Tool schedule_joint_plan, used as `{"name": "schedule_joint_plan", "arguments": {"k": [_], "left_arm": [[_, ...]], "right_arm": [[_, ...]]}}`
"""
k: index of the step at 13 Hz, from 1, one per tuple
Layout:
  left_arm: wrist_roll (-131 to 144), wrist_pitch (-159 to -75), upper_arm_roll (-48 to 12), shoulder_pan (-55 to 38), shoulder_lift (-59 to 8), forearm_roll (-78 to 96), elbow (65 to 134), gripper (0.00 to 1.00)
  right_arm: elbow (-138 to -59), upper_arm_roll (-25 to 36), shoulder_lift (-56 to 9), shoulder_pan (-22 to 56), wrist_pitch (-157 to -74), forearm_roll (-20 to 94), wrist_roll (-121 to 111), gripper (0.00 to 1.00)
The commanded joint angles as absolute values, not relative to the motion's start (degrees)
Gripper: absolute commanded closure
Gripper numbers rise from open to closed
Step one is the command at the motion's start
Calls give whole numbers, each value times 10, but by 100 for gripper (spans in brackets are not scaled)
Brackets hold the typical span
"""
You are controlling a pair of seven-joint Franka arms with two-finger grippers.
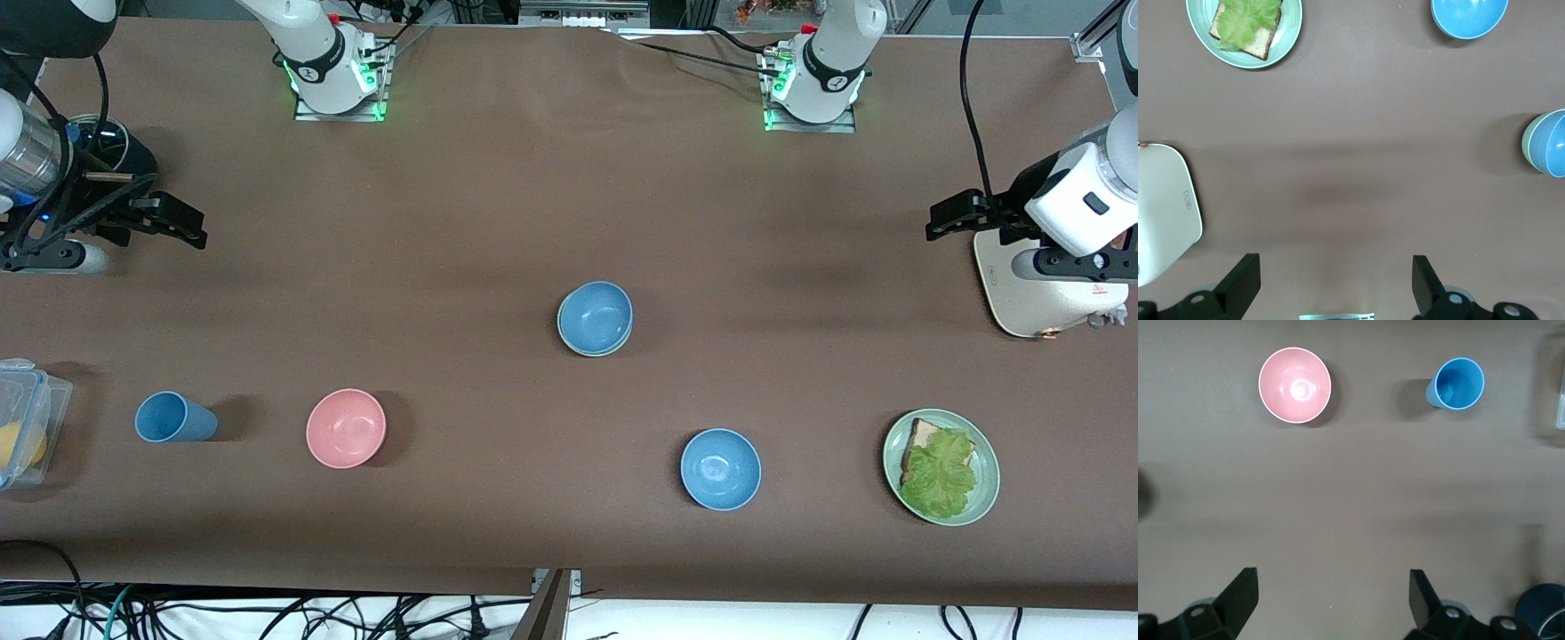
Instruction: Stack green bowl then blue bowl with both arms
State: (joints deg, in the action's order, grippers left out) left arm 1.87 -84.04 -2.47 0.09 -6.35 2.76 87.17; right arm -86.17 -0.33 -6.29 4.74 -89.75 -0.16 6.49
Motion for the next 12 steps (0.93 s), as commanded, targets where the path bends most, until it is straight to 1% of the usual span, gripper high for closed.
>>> {"name": "schedule_joint_plan", "arguments": {"k": [1, 12], "left_arm": [[25, -835, -29, 1, -54, 21, 879, 0], [21, -836, -25, 7, -73, 21, 860, 0]], "right_arm": [[-860, -4, -58, 48, -899, -2, 68, 0], [-860, -3, -58, 48, -898, 0, 68, 0]]}}
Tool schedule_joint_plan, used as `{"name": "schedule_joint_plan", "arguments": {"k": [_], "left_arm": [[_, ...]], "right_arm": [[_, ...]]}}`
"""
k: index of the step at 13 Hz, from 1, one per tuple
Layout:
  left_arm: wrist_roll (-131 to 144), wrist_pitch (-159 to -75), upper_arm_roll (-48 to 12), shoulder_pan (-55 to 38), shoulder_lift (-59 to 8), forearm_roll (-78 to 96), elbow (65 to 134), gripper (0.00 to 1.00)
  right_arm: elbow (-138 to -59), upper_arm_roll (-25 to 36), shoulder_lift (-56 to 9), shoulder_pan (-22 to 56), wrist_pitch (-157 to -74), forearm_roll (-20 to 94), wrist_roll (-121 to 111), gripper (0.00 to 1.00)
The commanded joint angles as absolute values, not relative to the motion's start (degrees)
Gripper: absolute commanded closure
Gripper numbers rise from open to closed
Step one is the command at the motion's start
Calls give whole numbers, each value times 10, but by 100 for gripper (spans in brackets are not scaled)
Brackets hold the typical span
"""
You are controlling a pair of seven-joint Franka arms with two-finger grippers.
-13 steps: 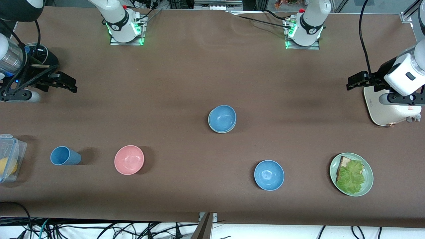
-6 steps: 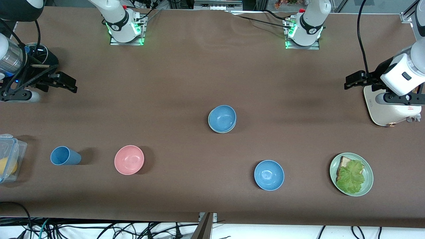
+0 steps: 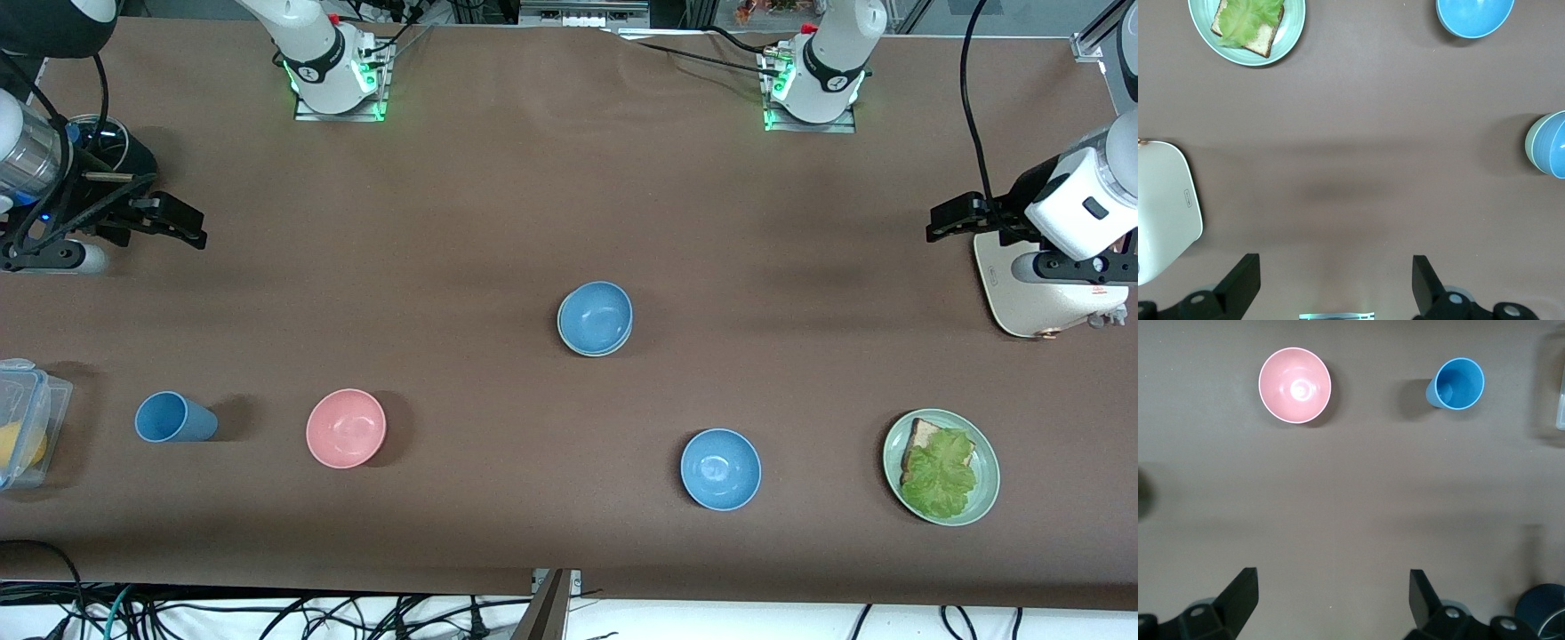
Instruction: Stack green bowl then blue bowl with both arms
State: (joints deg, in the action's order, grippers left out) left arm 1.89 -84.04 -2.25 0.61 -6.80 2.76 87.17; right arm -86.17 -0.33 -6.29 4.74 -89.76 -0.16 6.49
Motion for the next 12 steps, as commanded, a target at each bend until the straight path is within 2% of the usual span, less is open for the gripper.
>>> {"name": "schedule_joint_plan", "arguments": {"k": [1, 12], "left_arm": [[24, -836, -26, 5, -73, 20, 860, 0], [26, -836, -28, 3, -89, 21, 844, 0]], "right_arm": [[-861, -3, -58, 47, -897, 0, 68, 0], [-860, -3, -60, 47, -900, 5, 67, 0]]}}
